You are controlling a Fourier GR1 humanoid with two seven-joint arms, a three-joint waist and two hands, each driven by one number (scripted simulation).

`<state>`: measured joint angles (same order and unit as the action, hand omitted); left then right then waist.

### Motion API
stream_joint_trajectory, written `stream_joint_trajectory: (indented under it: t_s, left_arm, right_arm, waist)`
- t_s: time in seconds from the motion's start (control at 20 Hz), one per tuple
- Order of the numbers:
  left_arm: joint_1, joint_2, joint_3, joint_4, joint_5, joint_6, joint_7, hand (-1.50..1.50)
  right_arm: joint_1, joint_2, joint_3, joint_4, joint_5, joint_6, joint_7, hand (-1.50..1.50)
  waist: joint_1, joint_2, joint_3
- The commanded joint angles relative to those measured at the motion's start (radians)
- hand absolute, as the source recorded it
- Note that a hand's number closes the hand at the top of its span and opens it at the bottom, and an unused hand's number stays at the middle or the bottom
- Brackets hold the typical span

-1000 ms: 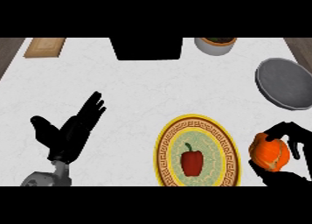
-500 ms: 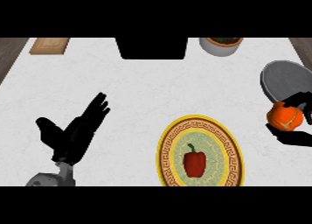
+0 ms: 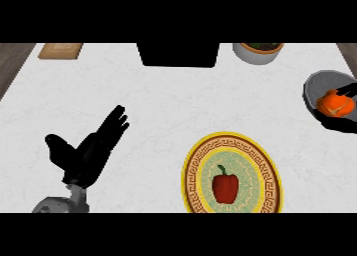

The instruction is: Pick the squash from the plate and place it in the pan

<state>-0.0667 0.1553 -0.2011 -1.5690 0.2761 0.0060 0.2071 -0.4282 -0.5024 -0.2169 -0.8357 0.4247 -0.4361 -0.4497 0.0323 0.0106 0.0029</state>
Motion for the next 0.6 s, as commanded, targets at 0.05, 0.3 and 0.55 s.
stream_joint_trajectory:
  t_s: [0.05, 0.3, 0.55]
  left_arm:
    - [-0.015, 0.009, 0.017, 0.011, 0.03, -0.046, -0.002, 0.0]
    - [-0.055, -0.024, -0.007, 0.028, -0.011, -0.011, 0.0, 0.0]
    - [-0.062, -0.027, -0.003, 0.032, -0.005, -0.017, 0.011, 0.0]
  right_arm:
    - [-0.186, -0.059, -0.114, 0.297, -0.042, -0.033, -0.11, 1.5]
    - [-0.262, -0.09, -0.158, 0.462, -0.049, -0.059, -0.212, 1.5]
    - [-0.295, -0.104, -0.176, 0.547, -0.043, -0.085, -0.286, 1.5]
  waist:
    - [0.016, 0.007, 0.001]
    - [0.033, 0.018, 0.004]
    - [0.049, 0.025, 0.005]
